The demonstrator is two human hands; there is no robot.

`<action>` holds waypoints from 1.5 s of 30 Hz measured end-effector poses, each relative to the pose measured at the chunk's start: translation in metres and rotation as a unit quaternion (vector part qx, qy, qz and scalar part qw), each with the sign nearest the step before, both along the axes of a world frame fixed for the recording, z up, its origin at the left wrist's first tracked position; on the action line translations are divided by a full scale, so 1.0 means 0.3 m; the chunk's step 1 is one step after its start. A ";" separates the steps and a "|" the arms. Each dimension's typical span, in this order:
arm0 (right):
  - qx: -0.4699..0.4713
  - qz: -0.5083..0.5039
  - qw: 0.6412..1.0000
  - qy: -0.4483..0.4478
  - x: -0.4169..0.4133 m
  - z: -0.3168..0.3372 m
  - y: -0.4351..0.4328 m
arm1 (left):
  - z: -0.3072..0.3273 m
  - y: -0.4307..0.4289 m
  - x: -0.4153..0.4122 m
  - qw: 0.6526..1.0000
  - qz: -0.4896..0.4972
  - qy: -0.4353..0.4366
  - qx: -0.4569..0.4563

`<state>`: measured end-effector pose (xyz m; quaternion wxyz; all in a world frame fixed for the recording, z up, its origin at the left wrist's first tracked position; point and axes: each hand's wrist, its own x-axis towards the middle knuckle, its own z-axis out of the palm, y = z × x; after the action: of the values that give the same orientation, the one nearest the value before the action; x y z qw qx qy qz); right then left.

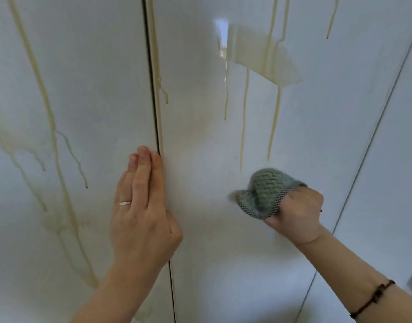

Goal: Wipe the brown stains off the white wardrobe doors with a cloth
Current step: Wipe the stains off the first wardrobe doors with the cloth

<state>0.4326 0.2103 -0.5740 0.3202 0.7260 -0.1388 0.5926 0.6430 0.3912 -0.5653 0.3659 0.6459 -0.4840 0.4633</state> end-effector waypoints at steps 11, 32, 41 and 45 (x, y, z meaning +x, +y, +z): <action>-0.066 0.138 0.985 0.082 0.254 0.096 0.154 | 0.004 0.011 -0.008 1.000 0.024 0.003 0.014; -0.001 0.084 0.995 0.051 0.274 0.627 0.195 | 0.523 0.082 0.028 0.993 0.038 -0.099 0.052; -0.138 0.109 0.898 0.403 0.316 0.283 0.272 | 0.553 0.095 0.082 0.989 0.003 -0.149 -0.012; -0.180 0.117 0.905 0.367 0.373 0.563 0.259 | 0.550 0.083 0.101 0.987 -0.006 -0.163 -0.005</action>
<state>0.5444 0.2878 -0.4052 0.4024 0.8332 0.1837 0.3319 0.6732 0.4161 -0.4003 0.2878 0.5571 -0.5387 0.5626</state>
